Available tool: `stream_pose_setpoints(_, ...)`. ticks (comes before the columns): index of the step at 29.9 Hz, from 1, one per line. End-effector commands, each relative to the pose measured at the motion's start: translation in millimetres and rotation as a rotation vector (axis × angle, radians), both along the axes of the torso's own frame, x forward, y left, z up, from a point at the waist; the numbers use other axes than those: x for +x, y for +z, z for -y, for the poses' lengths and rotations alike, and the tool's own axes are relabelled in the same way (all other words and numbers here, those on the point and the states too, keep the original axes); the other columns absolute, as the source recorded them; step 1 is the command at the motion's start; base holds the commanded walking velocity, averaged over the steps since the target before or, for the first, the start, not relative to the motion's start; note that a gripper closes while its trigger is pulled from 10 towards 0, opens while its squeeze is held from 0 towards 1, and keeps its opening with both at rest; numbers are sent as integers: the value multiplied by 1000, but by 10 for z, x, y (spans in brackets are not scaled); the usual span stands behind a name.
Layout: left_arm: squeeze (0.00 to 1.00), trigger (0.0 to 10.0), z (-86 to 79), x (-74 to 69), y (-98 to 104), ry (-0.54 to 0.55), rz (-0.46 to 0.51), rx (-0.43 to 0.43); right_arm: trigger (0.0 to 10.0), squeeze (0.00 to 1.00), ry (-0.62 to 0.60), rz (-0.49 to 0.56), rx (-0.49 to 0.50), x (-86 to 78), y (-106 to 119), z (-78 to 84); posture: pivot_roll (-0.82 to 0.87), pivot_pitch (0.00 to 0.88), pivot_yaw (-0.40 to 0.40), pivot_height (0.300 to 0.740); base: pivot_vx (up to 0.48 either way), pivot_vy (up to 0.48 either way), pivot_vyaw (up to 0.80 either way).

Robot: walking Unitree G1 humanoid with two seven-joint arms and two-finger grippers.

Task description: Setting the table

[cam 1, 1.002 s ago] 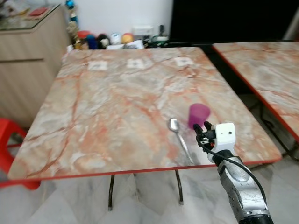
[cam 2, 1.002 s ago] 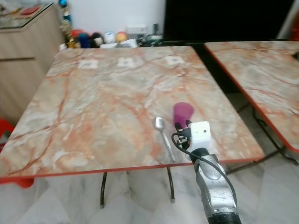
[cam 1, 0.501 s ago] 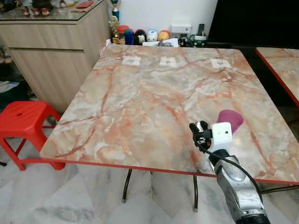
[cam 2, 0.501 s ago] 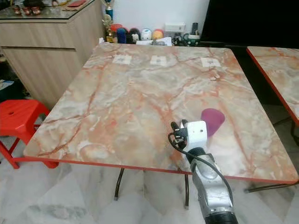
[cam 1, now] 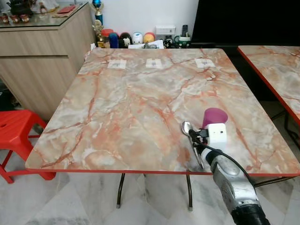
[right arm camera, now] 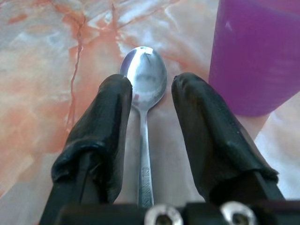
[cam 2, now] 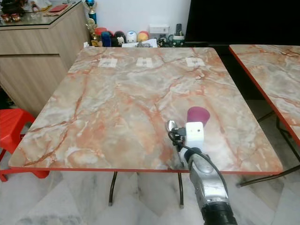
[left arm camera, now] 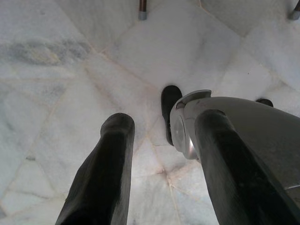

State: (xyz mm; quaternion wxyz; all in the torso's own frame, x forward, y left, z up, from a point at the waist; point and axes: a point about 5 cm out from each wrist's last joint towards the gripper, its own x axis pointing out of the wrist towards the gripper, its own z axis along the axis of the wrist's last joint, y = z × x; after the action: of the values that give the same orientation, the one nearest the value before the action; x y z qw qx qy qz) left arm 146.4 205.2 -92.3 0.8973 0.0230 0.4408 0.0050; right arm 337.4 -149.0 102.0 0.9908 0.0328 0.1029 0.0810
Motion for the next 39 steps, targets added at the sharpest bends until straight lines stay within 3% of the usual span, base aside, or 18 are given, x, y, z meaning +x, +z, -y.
stream_pose_setpoints(1,0,10000,16,-140,-60,-6,-57,-9,10000,0,1,-20,9,14,-1,-22,-18,108,-21,740,0,0,0)
stream_pose_setpoints(13,0,10000,52,-151,-71,-13,-64,-12,10000,0,13,-127,29,37,-136,-50,-19,108,-21,740,0,0,0)
stream_pose_setpoints(25,0,10000,38,-179,-76,-11,-65,-13,10000,0,49,-120,48,163,-95,-201,-9,106,-24,740,0,0,0)
stream_pose_setpoints(39,0,10000,-36,-236,-80,-8,-79,-9,10000,0,23,-133,53,192,-141,-135,-11,115,-27,740,0,0,0)
